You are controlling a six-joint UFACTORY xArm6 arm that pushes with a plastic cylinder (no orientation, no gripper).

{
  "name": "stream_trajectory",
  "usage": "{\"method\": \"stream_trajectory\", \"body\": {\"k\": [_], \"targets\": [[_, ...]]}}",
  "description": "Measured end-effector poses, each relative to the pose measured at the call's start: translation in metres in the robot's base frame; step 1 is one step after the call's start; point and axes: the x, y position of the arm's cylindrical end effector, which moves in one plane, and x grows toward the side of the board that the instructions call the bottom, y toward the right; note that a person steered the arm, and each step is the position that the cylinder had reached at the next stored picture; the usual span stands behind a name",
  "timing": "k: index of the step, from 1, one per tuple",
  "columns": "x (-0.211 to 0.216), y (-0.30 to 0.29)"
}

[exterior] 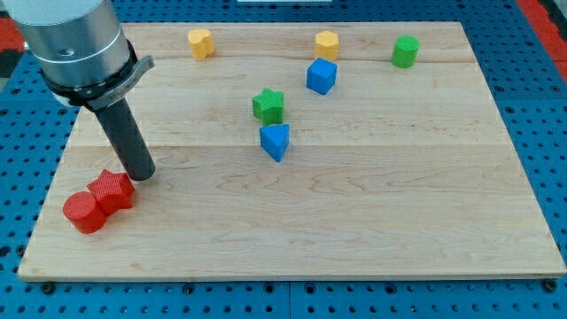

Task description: Push the green star to bottom center

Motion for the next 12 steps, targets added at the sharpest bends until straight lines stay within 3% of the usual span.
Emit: {"method": "stream_trajectory", "body": {"k": [9, 10, 12], "targets": [[-0.006, 0.046], [-0.015, 0.046], [-0.097, 0.059]]}}
